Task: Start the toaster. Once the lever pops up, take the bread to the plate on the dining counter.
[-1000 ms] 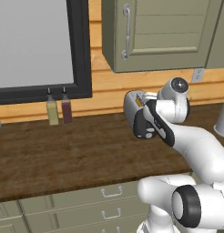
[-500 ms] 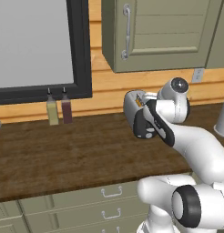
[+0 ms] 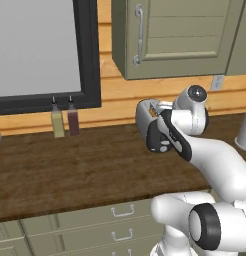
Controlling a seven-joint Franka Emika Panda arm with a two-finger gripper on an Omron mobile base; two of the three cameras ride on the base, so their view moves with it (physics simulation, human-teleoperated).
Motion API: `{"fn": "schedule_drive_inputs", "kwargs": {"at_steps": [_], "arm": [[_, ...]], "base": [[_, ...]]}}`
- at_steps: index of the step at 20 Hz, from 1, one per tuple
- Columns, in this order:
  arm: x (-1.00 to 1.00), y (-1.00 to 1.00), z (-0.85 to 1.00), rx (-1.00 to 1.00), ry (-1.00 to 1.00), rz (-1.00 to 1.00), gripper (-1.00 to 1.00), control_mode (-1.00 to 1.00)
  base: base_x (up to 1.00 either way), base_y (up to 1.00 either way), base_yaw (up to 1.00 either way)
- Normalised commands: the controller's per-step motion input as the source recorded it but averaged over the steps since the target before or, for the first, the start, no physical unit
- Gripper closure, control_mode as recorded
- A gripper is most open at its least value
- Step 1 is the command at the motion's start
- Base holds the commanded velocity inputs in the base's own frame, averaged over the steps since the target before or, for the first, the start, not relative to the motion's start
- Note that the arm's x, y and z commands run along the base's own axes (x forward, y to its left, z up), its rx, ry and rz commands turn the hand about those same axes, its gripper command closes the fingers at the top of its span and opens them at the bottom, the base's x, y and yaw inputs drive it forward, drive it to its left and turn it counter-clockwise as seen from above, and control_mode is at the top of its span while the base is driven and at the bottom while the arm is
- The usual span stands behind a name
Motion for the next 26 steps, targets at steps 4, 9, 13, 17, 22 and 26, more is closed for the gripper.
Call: {"fn": "schedule_drive_inputs", "kwargs": {"at_steps": [4,9,13,17,22,26], "arm": [[0.00,0.00,0.00,0.00,0.00,0.00,-1.00,-1.00],[0.00,0.00,0.00,0.00,0.00,0.00,-1.00,-1.00],[0.00,0.00,0.00,0.00,0.00,0.00,-1.00,-1.00],[0.00,0.00,0.00,0.00,0.00,0.00,-1.00,-1.00],[0.00,0.00,0.00,0.00,0.00,0.00,-1.00,-1.00],[0.00,0.00,0.00,0.00,0.00,0.00,-1.00,-1.00]], "base": [[0.00,0.00,0.00],[0.00,0.00,0.00],[0.00,0.00,0.00],[0.00,0.00,0.00],[0.00,0.00,0.00],[0.00,0.00,0.00]]}}
